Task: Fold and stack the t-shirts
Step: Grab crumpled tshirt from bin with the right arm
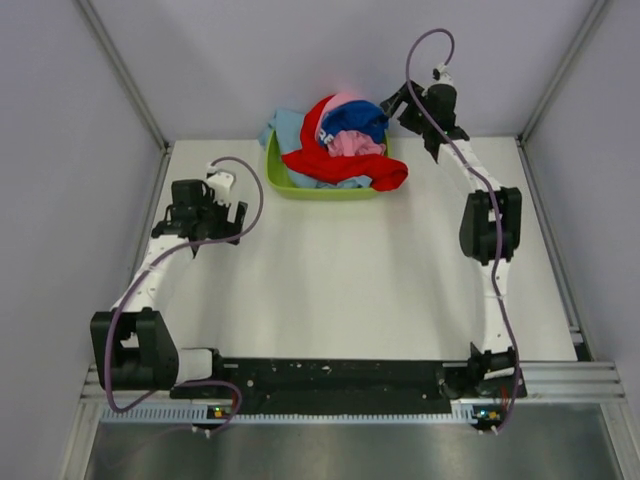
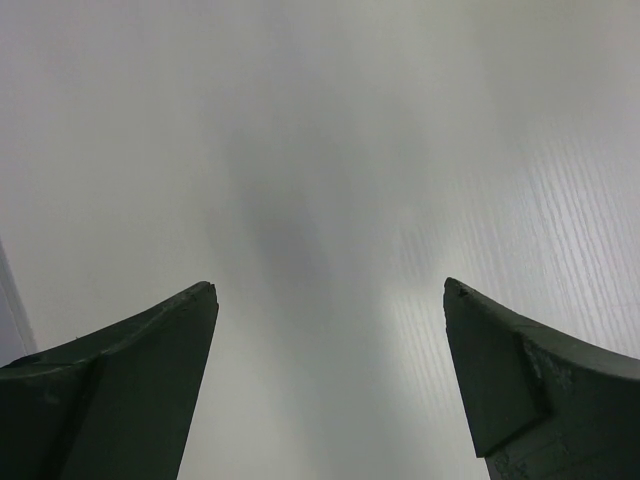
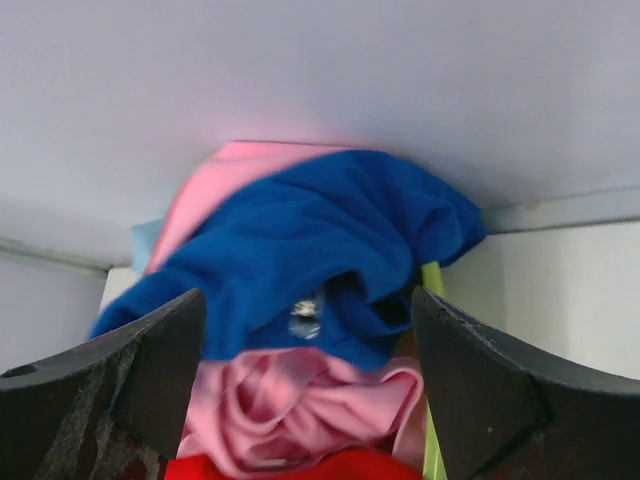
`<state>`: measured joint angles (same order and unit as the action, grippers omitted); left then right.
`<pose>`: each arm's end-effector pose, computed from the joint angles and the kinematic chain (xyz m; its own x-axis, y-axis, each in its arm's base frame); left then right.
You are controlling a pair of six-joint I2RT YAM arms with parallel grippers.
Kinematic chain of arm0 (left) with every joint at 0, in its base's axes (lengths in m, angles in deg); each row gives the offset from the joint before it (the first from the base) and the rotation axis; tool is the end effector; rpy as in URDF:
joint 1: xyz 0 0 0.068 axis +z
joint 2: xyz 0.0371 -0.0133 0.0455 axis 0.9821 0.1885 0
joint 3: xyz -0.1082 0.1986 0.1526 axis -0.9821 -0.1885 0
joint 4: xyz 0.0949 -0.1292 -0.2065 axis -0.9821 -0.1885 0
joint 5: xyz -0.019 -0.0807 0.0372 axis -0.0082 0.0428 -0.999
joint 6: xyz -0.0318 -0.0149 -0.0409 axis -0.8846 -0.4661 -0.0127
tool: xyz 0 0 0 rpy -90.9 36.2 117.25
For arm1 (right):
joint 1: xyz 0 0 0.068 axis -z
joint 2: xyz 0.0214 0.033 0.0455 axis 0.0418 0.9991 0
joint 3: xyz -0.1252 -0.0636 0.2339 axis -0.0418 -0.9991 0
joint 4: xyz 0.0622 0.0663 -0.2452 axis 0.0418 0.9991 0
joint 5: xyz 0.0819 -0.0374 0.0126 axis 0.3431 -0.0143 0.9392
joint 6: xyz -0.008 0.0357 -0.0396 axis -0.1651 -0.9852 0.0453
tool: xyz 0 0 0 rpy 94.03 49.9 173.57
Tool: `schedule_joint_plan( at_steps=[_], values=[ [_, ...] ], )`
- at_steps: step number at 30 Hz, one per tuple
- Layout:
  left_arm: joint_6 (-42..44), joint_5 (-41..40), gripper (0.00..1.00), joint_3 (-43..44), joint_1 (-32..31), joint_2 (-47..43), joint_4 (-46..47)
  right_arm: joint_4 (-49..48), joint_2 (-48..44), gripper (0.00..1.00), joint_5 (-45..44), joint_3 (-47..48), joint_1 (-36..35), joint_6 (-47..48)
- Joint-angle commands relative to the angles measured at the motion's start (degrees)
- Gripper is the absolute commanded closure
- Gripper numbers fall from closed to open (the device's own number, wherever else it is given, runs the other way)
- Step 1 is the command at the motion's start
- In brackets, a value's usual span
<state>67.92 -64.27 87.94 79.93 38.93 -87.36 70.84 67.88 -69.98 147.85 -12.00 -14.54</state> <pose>0.2818 -0.0014 0.2700 -0.5981 0.2726 -0.7537 0.2837 0.9515 0.1191 0.5402 0.0992 0.3101 -0.3653 0.5012 -0.7844 -0.1992 0.7811 0.5918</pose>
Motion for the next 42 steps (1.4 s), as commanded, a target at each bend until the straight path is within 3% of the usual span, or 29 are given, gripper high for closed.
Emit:
schedule_joint_plan(
  at_steps=[1,5,11,15,16,28,34,42],
  values=[
    [0.7,1.6,0.02,2.4,0.2,0.1,-0.9,-9.1,9.0,0.19,-4.2,6.4,-0.2,-12.6],
    [0.6,1.2,0.02,2.9,0.2,1.3,-1.2,-11.1,16.3,0.33,0.9,14.8,-1.3,-13.6],
    [0.4,1.4,0.02,2.6,0.2,2.0,-0.9,-15.2,15.6,0.57,2.6,11.3,-2.0,-12.5],
    [0.4,0.3,0.02,2.1,0.2,1.9,-0.1,-16.2,15.5,0.97,3.0,11.2,-2.5,-11.3],
    [0.5,0.4,0.02,1.9,0.2,1.9,0.0,-16.1,15.0,1.0,3.0,11.2,-2.6,-10.4],
    [1.1,1.0,0.02,0.9,0.2,1.6,0.6,-15.1,2.8,1.0,-0.9,12.1,-4.3,7.1],
    [1.9,1.1,0.02,0.8,0.2,0.7,0.3,-22.6,-2.9,1.0,1.7,18.8,-4.3,9.1],
    [6.1,5.6,0.01,2.3,-0.4,-0.1,-0.8,-33.5,-10.6,1.0,-4.1,28.3,-3.8,17.5]
  ],
)
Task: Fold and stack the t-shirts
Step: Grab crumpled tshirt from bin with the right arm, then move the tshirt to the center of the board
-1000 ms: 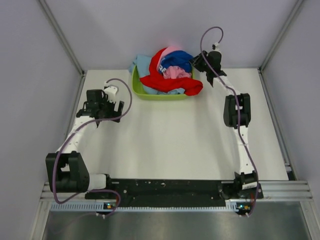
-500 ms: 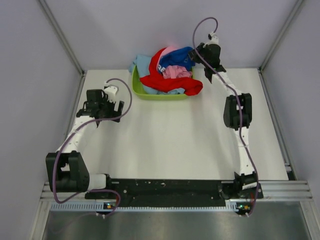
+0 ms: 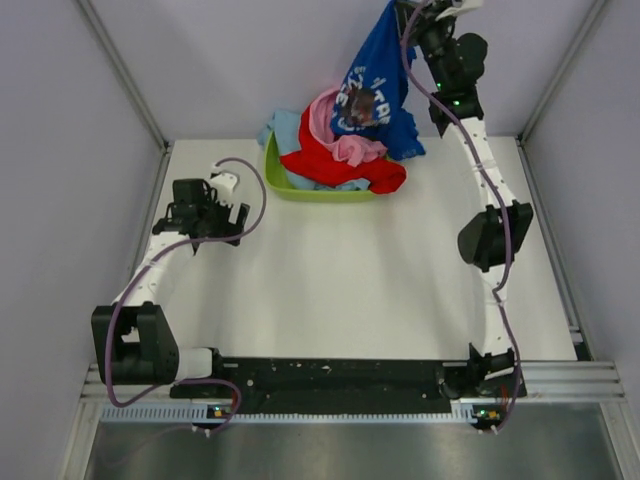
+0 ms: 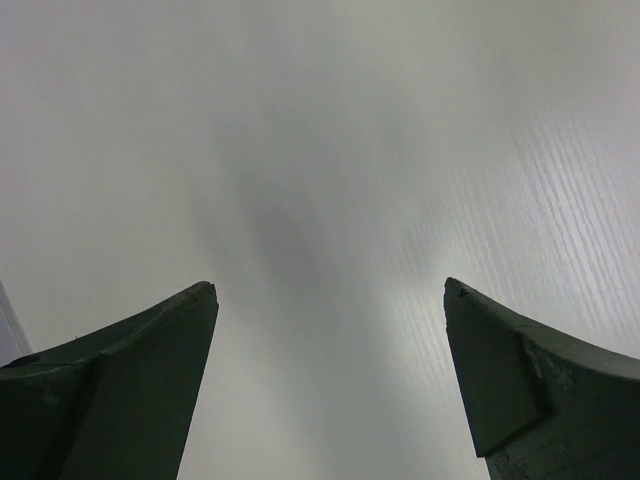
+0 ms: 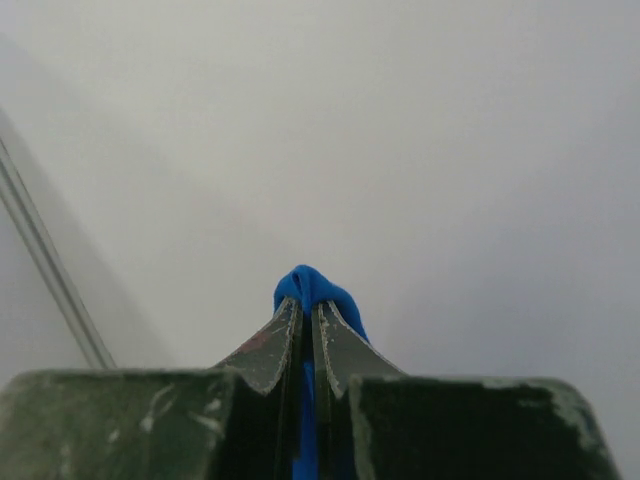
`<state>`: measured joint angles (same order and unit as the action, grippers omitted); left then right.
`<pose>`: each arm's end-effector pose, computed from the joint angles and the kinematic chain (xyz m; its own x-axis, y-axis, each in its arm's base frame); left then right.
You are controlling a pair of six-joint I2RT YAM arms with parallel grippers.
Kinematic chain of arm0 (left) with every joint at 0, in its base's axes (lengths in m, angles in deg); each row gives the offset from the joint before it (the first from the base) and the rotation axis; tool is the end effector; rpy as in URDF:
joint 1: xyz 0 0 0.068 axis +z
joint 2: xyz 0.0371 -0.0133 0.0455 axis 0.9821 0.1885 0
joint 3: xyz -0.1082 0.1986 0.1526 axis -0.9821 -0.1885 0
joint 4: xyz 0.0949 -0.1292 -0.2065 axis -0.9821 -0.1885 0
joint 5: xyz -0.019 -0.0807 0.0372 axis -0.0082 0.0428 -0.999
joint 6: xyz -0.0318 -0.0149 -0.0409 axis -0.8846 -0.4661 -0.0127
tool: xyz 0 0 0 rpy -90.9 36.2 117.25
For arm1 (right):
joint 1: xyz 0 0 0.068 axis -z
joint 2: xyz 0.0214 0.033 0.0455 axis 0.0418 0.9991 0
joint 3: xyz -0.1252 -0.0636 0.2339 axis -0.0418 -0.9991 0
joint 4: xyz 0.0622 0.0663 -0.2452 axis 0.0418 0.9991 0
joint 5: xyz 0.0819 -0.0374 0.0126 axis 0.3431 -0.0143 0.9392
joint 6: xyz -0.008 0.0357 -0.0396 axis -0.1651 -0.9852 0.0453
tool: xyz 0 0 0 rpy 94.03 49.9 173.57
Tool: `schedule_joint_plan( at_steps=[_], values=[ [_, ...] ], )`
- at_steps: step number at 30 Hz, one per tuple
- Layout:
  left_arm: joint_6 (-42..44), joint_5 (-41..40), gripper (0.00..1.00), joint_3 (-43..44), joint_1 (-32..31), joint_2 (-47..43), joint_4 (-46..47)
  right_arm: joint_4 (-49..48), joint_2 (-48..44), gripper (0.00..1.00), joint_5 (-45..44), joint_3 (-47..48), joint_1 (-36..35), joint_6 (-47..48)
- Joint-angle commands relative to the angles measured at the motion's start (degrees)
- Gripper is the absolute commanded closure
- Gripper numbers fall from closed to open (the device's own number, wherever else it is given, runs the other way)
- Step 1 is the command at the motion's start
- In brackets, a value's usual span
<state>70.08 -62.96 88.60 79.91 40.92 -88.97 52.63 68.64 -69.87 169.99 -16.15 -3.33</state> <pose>0.2861 -0.0023 0.2625 -0.6192 0.3069 -0.7228 0.3289 0.9372 0.1161 0.5008 0.1305 0.4713 0.2611 0.4636 -0.8467 -0.5681 0.7829 0.2535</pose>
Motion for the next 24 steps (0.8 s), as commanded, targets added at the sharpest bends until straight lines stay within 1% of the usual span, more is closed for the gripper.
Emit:
schedule_joint_plan(
  at_steps=[1,2,5,7,9,11,13,15,16,18,19,21,22,23,24],
  values=[
    [5.7,5.3,0.01,1.7,-0.5,-2.1,0.8,-16.4,-12.4,1.0,-4.5,6.8,0.4,8.0],
    [7.8,4.4,0.01,1.9,-3.6,-1.9,0.8,-16.8,-13.1,1.0,-4.6,7.7,0.5,9.8],
    [14.3,-3.5,0.01,2.7,-12.4,-0.5,0.2,-16.3,-16.3,1.0,-2.9,8.5,1.4,13.4],
    [16.1,-6.8,0.01,3.6,-15.9,0.6,1.0,-14.7,-20.1,1.0,-2.1,6.5,2.2,15.7],
    [16.0,-6.0,0.01,5.7,-17.1,1.9,0.9,-12.9,-26.4,1.0,-2.1,2.3,3.1,18.3],
    [15.9,-2.7,0.01,8.0,-17.6,3.0,0.3,-10.3,-32.2,1.0,-1.8,-4.9,3.8,21.2],
    [17.5,0.3,0.01,10.7,-18.3,4.3,0.6,-7.7,-38.4,1.0,-0.8,-12.0,3.7,25.3],
    [16.8,1.2,0.01,18.3,-19.8,6.9,0.8,-7.2,-44.6,1.0,0.9,-20.6,3.8,26.9],
    [14.6,1.5,0.01,22.8,-20.1,9.4,1.1,-7.6,-47.8,1.0,1.4,-25.4,3.7,26.9],
    [9.5,0.1,0.01,34.3,-20.1,17.1,1.0,-8.1,-53.0,1.0,2.6,-33.1,3.8,25.9],
    [8.3,-0.7,0.01,41.0,-20.1,20.9,-1.2,-7.8,-55.2,1.0,3.8,-36.5,3.7,25.4],
    [6.6,0.2,0.01,52.3,-20.0,26.1,-10.4,-5.3,-59.2,1.0,8.3,-40.6,3.7,24.2],
    [5.6,1.4,0.01,55.2,-19.8,26.6,-13.4,-3.2,-60.5,1.0,12.1,-41.5,3.7,23.8],
    [4.5,3.1,0.01,55.0,-19.5,25.8,-14.5,-0.5,-61.4,1.0,16.8,-41.9,3.7,21.4],
    [3.5,5.3,0.01,52.4,-19.0,23.6,-13.7,1.6,-61.8,1.0,23.5,-41.6,3.8,19.9]
  ],
)
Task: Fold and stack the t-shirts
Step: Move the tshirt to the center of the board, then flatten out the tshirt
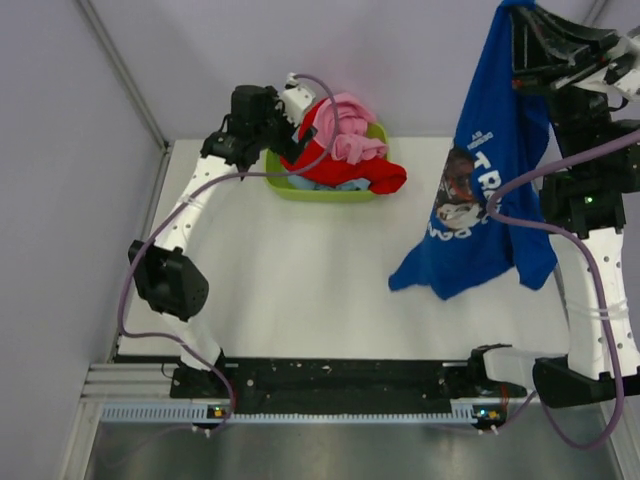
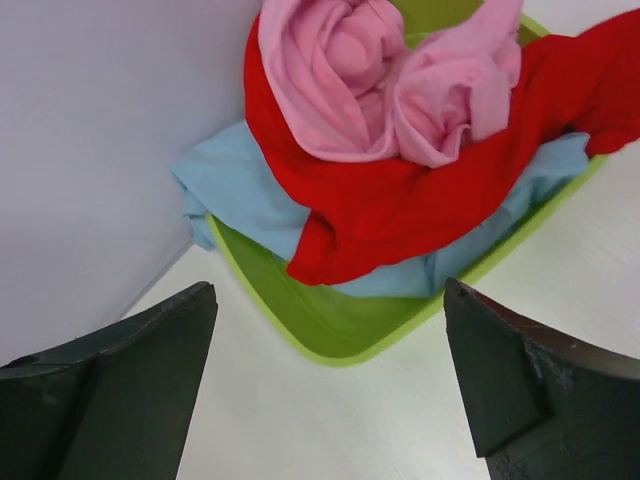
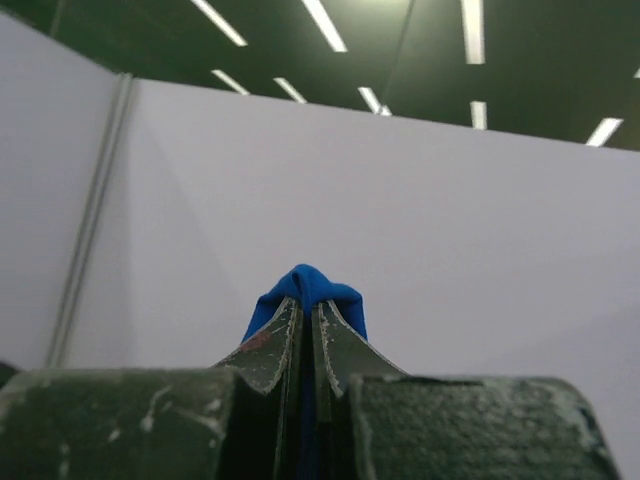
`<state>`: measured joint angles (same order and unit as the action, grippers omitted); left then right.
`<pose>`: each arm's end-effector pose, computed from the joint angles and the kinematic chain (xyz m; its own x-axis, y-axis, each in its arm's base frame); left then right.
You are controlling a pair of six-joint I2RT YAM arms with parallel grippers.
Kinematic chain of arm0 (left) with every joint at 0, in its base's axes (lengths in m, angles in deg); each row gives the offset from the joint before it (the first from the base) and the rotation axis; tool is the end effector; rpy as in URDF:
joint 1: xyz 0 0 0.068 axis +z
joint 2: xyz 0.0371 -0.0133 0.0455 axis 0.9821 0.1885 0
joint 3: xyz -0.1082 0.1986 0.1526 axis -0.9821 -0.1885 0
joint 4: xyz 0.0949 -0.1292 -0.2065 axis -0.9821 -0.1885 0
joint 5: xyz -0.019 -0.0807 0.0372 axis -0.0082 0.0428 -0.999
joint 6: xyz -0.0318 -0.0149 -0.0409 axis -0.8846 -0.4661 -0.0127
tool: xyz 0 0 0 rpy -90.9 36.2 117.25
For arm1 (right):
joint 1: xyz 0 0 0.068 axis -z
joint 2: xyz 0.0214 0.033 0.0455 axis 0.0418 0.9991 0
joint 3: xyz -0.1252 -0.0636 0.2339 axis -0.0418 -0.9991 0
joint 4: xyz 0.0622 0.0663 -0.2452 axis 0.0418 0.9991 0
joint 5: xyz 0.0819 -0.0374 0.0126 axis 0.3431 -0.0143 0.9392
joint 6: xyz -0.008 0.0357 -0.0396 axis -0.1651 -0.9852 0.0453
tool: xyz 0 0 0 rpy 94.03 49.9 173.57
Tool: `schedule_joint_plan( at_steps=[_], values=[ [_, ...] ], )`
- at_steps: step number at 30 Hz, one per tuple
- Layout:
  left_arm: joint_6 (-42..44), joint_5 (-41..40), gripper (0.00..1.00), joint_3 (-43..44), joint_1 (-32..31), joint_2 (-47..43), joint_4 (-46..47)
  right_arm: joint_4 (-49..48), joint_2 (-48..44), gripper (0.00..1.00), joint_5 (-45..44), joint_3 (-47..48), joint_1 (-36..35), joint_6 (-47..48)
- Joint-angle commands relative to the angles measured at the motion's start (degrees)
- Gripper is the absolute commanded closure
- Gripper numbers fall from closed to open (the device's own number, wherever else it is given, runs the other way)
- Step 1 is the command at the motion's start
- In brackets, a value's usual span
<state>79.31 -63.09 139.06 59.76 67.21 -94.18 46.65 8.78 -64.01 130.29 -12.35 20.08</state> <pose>0.3919 -0.1442 0.3987 -0.1278 0.5335 -0.8361 0.6052 0.7098 0.3604 0.1703 0.0413 0.6302 0.8045 0.1416 -0.5769 -0.3438 0.9029 -0.2578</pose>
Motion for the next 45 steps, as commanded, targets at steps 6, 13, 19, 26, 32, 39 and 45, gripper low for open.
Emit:
schedule_joint_plan(
  at_steps=[6,13,19,26,32,39,45],
  values=[
    [-6.4,3.0,0.01,-23.9,3.7,-22.1,3.5,5.8,-1.1,1.0,48.6,-6.8,-11.6,-16.0],
    [-8.1,-3.6,0.01,-30.8,17.1,-34.7,-2.4,14.9,12.9,1.0,52.1,-5.6,-34.8,-8.7],
    [-7.6,-9.1,0.01,-35.2,29.0,-39.7,-2.2,28.4,35.8,0.95,40.6,5.5,-46.8,-8.6],
    [-5.7,-3.1,0.01,-37.0,35.0,-41.3,-4.6,49.6,37.7,0.14,21.7,3.7,-52.0,7.0],
    [1.9,14.6,0.11,-40.2,35.0,-42.8,-11.7,48.6,27.8,0.13,6.6,-14.4,-45.3,0.5],
    [11.8,21.1,0.12,-48.3,33.9,-42.6,-20.0,43.3,26.3,0.16,3.2,-31.3,-36.8,-11.9],
    [15.8,17.2,0.09,-55.6,33.4,-43.9,-21.7,41.3,36.4,0.24,7.9,-30.1,-36.7,-12.9]
  ],
)
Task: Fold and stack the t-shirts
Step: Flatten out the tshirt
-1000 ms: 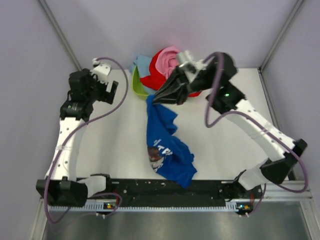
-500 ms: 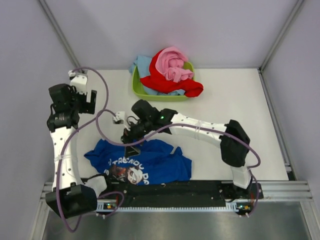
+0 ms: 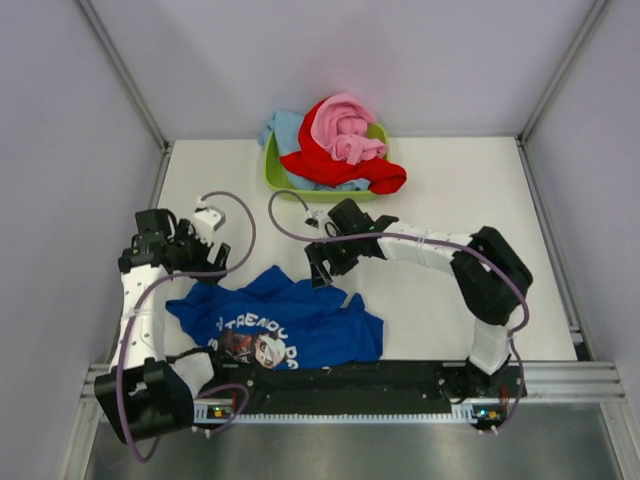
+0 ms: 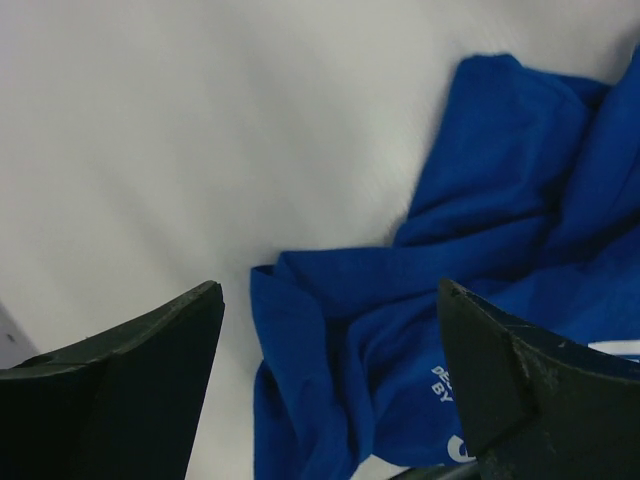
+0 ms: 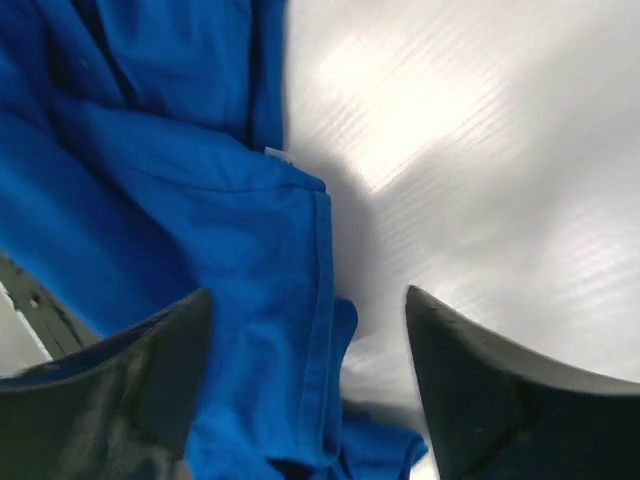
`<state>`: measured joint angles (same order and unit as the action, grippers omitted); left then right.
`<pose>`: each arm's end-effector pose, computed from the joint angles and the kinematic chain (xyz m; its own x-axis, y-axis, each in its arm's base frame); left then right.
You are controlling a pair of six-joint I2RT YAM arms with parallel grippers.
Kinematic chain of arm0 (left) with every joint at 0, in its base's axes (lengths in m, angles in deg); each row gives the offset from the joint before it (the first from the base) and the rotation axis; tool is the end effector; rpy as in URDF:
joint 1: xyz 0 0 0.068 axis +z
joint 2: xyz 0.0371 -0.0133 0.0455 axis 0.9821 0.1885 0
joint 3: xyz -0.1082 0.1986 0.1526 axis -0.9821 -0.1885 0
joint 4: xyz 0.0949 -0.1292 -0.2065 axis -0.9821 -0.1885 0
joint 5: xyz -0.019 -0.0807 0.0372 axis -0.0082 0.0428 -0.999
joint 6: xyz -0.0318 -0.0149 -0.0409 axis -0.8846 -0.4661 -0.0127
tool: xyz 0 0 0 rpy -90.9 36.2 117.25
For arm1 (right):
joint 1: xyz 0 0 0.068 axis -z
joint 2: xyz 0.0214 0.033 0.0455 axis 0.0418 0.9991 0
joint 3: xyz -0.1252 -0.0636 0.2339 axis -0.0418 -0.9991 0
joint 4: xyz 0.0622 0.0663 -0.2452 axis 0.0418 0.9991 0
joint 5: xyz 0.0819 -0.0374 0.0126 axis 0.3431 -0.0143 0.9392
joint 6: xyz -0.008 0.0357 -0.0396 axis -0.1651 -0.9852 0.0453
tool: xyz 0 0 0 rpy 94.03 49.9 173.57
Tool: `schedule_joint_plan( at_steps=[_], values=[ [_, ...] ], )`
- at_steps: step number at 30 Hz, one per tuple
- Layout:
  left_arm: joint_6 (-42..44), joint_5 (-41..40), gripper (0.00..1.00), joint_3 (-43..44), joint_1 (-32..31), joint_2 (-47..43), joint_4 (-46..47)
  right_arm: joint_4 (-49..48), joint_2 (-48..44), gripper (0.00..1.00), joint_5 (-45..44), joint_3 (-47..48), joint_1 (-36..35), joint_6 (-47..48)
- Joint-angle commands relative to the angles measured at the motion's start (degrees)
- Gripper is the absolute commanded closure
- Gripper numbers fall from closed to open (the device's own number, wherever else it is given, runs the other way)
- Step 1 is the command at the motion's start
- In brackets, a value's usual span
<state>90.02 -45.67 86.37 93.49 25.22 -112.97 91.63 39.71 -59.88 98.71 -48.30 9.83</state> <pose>0.2002 0.0344 0.2847 -0.5900 0.4210 -0.6890 0.5223 0.8497 0.0719 0.2552 0.2830 0.2112 -0.6919 -0.4773 -0.5417 -0.7129 0.5702 0.4082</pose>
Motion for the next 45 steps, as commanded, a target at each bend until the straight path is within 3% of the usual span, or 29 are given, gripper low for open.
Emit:
schedule_joint_plan(
  at_steps=[1,5,9,15,23,27,30,35,37,40,45],
  values=[
    [5.8,-1.2,0.09,-3.6,-0.3,-2.2,-3.4,-3.8,6.5,0.35,6.5,1.9,-0.8,-2.7],
    [8.1,-2.3,0.08,-4.4,-0.3,-3.4,-7.1,-3.5,4.3,1.0,10.7,2.4,-0.3,-3.1],
    [10.3,-0.1,0.08,-1.5,-0.2,-4.5,-11.5,-2.7,-5.8,1.0,7.8,3.3,1.3,-1.6],
    [10.4,4.1,0.08,5.5,-0.4,-3.8,-14.3,2.6,-23.0,1.0,3.1,10.5,2.8,9.6],
    [9.5,11.9,0.07,14.7,-1.3,-3.1,-14.3,2.8,-34.6,1.0,10.1,19.2,2.7,22.0],
    [7.8,10.0,0.07,13.2,-5.4,-2.4,-11.5,3.3,-38.5,1.0,15.0,16.3,2.7,26.0],
    [7.0,5.4,0.07,10.4,-10.7,-1.4,-8.6,9.1,-40.4,1.0,17.5,13.6,2.9,29.4],
    [7.8,0.3,0.08,10.5,-20.7,5.6,-4.1,29.6,-40.1,1.0,27.7,13.1,4.9,37.4],
    [7.9,-0.4,0.08,12.3,-23.7,8.9,-0.7,34.6,-38.9,1.0,26.8,9.9,5.2,35.7],
    [7.2,-1.6,0.09,15.8,-28.1,15.2,3.9,34.5,-36.4,1.0,30.2,0.8,5.2,29.4],
    [2.9,-5.0,0.09,20.2,-36.2,27.7,7.3,23.4,-34.4,1.0,32.8,-13.3,5.2,16.2]
  ],
)
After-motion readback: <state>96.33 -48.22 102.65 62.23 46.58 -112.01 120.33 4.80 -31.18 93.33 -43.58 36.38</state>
